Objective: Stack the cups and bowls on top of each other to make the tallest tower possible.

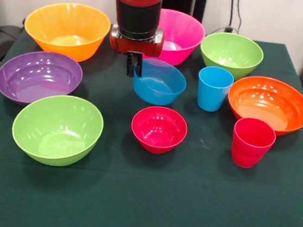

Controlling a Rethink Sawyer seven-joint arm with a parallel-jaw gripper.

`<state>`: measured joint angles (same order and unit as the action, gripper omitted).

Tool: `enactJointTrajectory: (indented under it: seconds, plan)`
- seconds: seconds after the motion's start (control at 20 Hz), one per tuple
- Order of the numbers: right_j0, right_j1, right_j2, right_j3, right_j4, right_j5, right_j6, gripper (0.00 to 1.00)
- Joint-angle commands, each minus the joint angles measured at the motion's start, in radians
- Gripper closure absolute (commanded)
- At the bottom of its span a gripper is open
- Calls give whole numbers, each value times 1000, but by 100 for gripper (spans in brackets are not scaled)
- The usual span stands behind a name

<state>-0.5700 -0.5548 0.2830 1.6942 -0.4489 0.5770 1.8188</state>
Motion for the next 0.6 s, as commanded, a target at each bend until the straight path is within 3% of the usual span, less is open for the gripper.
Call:
enactJointTrajectory:
  seconds: [0.05, 0.6]
  plan:
    - [-24, 9, 108, -56, 25, 125, -121, 100]
    - [-48, 13, 171, -92, 63, 225, -135, 100]
